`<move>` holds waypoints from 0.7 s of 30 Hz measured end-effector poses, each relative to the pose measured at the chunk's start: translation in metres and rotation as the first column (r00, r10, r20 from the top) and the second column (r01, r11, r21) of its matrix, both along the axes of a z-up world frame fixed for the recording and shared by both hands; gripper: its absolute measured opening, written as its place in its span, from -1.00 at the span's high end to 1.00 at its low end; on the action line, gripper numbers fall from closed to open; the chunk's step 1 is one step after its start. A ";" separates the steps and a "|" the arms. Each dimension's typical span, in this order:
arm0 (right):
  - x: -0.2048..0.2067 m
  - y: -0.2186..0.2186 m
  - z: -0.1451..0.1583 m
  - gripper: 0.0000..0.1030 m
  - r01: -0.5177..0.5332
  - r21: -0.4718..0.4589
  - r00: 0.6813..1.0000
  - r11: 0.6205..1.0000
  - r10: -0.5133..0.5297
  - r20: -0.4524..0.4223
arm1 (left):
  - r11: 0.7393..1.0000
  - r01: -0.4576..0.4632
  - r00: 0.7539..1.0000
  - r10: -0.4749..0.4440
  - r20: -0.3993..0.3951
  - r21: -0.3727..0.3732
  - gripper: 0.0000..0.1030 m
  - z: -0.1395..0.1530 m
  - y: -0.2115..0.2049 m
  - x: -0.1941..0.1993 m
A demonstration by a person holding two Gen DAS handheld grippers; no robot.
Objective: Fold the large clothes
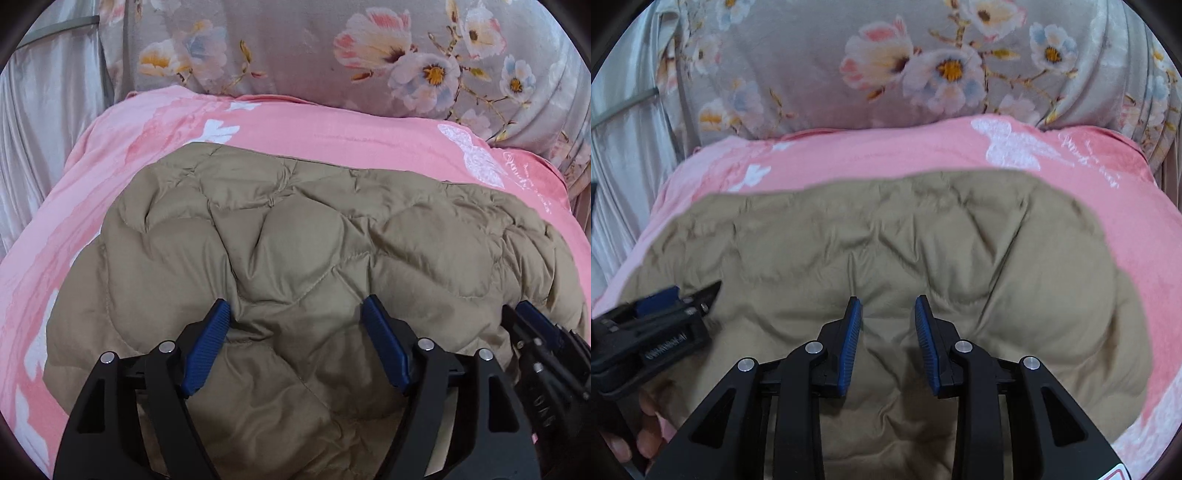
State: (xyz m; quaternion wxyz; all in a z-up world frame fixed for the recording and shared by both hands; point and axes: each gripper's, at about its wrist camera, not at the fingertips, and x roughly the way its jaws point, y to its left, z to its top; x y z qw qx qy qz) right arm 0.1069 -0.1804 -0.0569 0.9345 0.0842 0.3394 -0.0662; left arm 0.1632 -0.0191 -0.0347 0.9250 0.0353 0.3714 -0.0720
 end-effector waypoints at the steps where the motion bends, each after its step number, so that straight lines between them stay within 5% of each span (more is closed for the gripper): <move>1: 0.002 0.000 -0.001 0.41 0.001 -0.006 1.000 1.000 -0.001 -0.008 | 1.000 0.001 1.000 -0.001 0.008 0.008 -0.44 -0.003 -0.001 -0.001; 21: 0.007 0.004 -0.005 0.40 0.009 -0.038 0.999 0.999 -0.011 -0.053 | 0.999 -0.021 0.998 0.018 0.057 0.047 -0.47 -0.021 -0.007 -0.005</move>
